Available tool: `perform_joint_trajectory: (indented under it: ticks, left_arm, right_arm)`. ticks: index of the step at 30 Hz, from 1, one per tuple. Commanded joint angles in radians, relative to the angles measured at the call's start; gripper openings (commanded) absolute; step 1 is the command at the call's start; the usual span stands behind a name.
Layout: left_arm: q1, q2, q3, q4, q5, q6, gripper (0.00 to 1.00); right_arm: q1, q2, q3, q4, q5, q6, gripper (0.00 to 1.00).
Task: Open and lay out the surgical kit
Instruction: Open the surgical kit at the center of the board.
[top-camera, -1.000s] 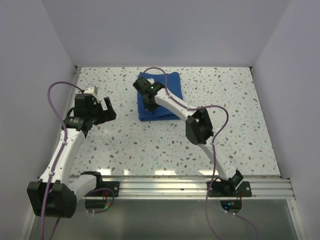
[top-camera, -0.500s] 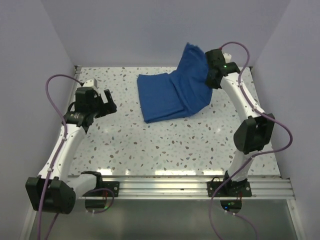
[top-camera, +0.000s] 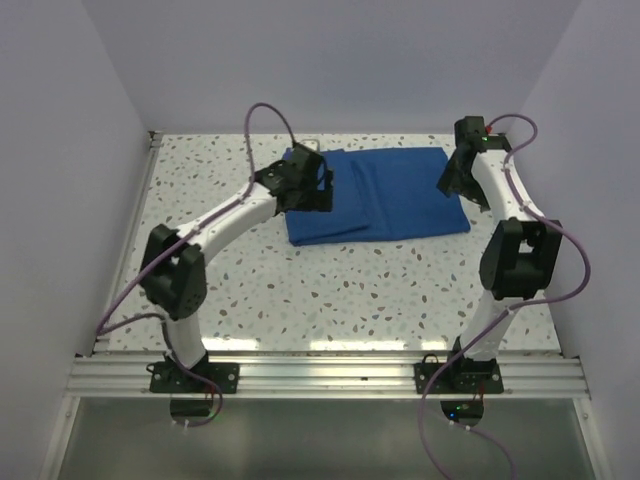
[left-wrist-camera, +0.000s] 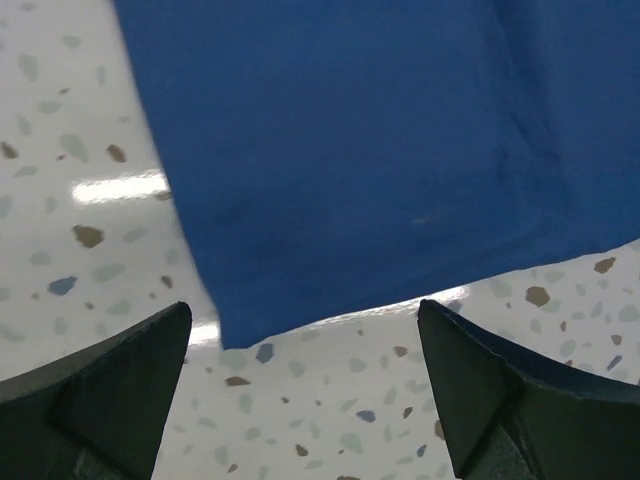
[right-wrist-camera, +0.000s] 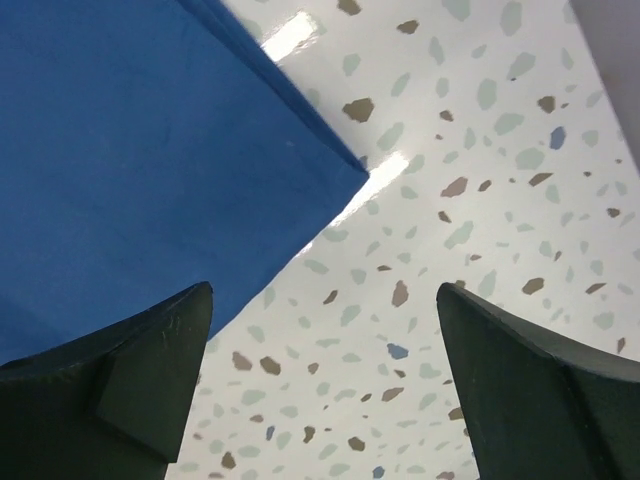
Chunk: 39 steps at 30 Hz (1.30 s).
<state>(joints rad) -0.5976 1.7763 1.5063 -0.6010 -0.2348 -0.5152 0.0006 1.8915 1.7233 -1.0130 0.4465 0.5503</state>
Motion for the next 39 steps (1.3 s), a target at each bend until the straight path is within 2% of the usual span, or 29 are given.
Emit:
perform_joint_trajectory:
  ticks: [1, 5, 7, 10, 12, 16, 27, 29, 30, 32, 33, 37, 39]
  left_arm:
    - [-0.079, 0.162, 0.246, -0.052, -0.068, -0.025, 1.00]
    - [-0.097, 0.348, 0.460, -0.069, 0.040, -0.049, 0.97]
    - [-0.114, 0.449, 0.584, -0.103, 0.038, -0.045, 0.93]
    - [-0.131, 0.551, 0.692, -0.134, 0.038, -0.026, 0.86]
    - [-0.142, 0.589, 0.700, -0.128, 0.032, -0.005, 0.85]
    - [-0.168, 0.635, 0.690, -0.111, 0.032, 0.033, 0.78]
    - [-0.252, 0.709, 0.680, -0.207, -0.109, 0.115, 0.61]
    - [-0.252, 0.710, 0.678, -0.221, -0.124, 0.128, 0.42]
    - [-0.249, 0.710, 0.680, -0.224, -0.130, 0.133, 0.26]
    - [-0.248, 0.698, 0.680, -0.229, -0.153, 0.142, 0.12]
    - [-0.237, 0.690, 0.680, -0.232, -0.158, 0.142, 0.00]
    - [-0.168, 0.595, 0.661, -0.249, -0.156, 0.109, 0.00]
    - [-0.107, 0.487, 0.616, -0.238, -0.153, 0.092, 0.00]
  right_arm:
    - [0.025, -0.112, -0.007, -0.015, -0.078, 0.042, 0.98]
    - [0.026, -0.198, -0.051, -0.015, -0.109, 0.036, 0.98]
    - [0.025, -0.232, -0.090, -0.019, -0.108, 0.033, 0.99]
    - [0.024, -0.299, -0.149, -0.022, -0.091, 0.022, 0.98]
    - [0.025, -0.336, -0.183, -0.027, -0.075, 0.019, 0.98]
    - [0.024, -0.376, -0.200, -0.062, -0.039, 0.005, 0.98]
    - [0.024, -0.430, -0.257, -0.084, -0.022, 0.019, 0.98]
    - [0.022, -0.425, -0.260, -0.088, -0.031, 0.033, 0.98]
    - [0.024, -0.424, -0.263, -0.085, -0.034, 0.036, 0.98]
    - [0.024, -0.422, -0.266, -0.076, -0.040, 0.043, 0.98]
    - [0.025, -0.420, -0.269, -0.072, -0.054, 0.045, 0.98]
    - [0.025, -0.399, -0.240, -0.050, -0.077, 0.046, 0.98]
    - [0.024, -0.368, -0.203, -0.045, -0.083, 0.040, 0.98]
